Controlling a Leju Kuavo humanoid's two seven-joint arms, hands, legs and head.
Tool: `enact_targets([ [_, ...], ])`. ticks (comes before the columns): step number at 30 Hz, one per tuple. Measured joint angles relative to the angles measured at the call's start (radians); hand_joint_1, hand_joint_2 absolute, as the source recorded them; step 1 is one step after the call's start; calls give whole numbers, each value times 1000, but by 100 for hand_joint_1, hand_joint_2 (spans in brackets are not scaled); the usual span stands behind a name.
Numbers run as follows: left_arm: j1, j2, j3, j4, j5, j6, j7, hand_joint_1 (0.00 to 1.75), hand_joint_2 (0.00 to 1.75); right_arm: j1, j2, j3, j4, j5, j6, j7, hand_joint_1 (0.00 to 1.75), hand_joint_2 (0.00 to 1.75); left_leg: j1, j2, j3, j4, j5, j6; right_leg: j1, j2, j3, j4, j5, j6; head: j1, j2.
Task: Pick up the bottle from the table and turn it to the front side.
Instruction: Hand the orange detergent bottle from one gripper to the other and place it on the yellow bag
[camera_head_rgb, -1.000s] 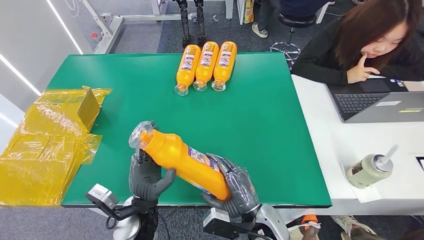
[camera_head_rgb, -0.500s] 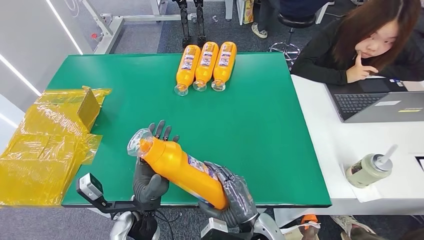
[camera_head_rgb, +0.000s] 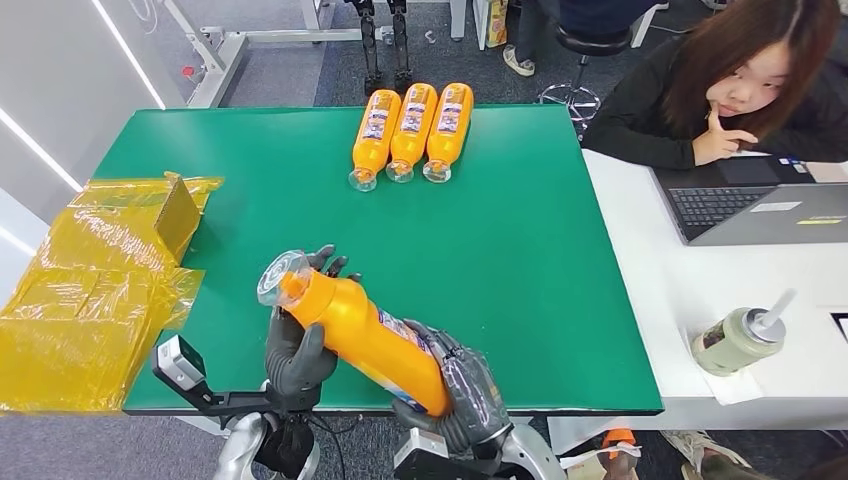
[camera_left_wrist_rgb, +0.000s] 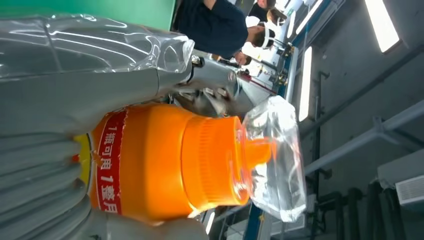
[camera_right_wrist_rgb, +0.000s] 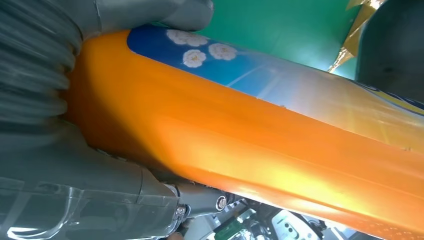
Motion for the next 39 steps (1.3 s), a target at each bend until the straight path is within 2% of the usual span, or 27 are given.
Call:
enact_targets([
  [15,-2,0,0,9,0,36,0,175,175,20,0,-1,0,4,6,2,175,175,0,0,0,0,0,0,0,0,0,0,0,0,0,0],
  [17,-2,0,0,11,-1,38,0,175,175,23,0,-2,0,5,6,2,166,175,0,0,0,0,0,0,0,0,0,0,0,0,0,0],
  [20,-1,0,0,14,-2,40,0,175,175,26,0,-4,0,8,5,2,36,175,0,0,0,0,0,0,0,0,0,0,0,0,0,0],
  [21,-1,0,0,15,-2,40,0,175,175,27,0,-4,1,9,5,1,0,175,0,0,0,0,0,0,0,0,0,0,0,0,0,0],
  [27,0,0,0,23,2,45,-3,175,175,32,-1,-5,1,13,-13,-14,0,175,0,0,0,0,0,0,0,0,0,0,0,0,0,0],
  [39,-1,0,0,34,34,44,3,175,175,43,5,-5,-20,32,-64,7,0,175,0,0,0,0,0,0,0,0,0,0,0,0,0,0],
])
